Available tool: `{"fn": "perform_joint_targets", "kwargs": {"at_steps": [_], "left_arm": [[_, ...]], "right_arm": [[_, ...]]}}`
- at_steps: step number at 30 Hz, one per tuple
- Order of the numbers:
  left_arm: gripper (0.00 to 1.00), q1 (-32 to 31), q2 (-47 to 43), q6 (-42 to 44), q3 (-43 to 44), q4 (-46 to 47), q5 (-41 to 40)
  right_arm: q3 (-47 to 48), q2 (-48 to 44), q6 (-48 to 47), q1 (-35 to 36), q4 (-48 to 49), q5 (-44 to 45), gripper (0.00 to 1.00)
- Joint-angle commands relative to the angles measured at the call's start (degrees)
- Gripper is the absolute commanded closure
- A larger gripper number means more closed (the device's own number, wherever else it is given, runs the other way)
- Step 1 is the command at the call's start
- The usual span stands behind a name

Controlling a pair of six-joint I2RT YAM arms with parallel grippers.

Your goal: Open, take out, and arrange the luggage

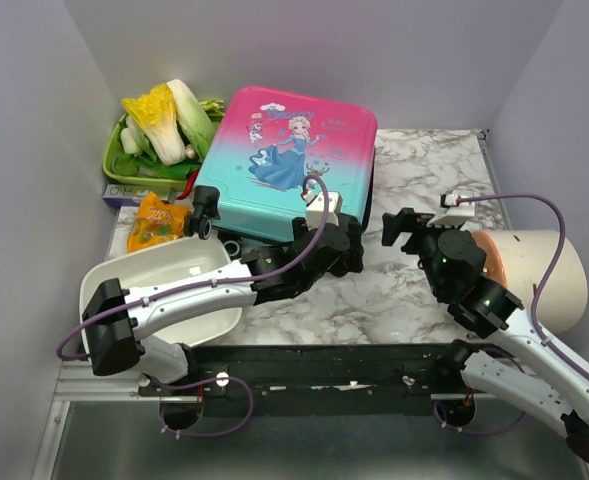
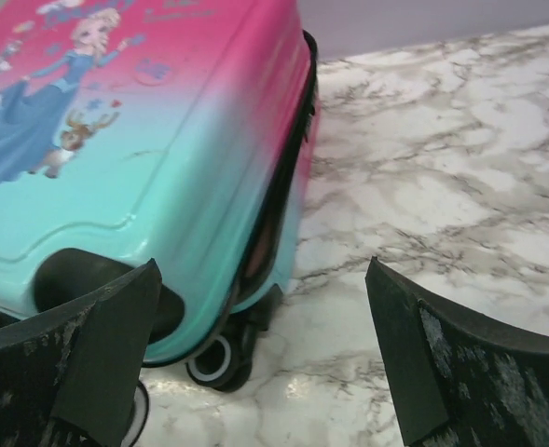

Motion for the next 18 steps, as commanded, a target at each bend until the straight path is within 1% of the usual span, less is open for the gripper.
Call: {"fn": "perform_joint_targets", "kwargs": {"at_steps": [1,6,9,13,14,16,18], "left_arm": [[0.01,-1.85,4.45,1.16,4.71,-10.85,-7.50],[0.01,-3.61,7.70,3.18,4.89,-9.81,-6.19],[0.01,-3.52,9.89,3.62,6.20,-9.46,-7.50],[0.03,-3.52,13.06,2.74,10.07,-13.58,-10.22],[0.05,-3.52,13.42,2.39,10.25,-13.59,-10.66],[0.12,-3.00,13.94,2.13,10.25,-13.07,-10.41],[0.38,-2.38,14.29,1.95,10.25,-12.80,-10.49]], "right_arm": [[-1.46,0.82,0.94,-3.02,-2.23,-1.34,0.00],[-0.23,4.68,2.61,-7.16,-2.14,-7.22,0.00],[0.56,7.15,3.23,-8.83,-2.14,-9.24,0.00],[0.22,8.47,4.02,-10.67,-1.70,-10.57,0.00],[0.04,8.82,4.02,-11.03,-1.44,-11.61,0.00],[-0.57,9.00,4.19,-12.17,-0.91,-12.59,0.00],[-0.84,9.69,4.72,-12.79,-0.65,-13.46,0.00]]}}
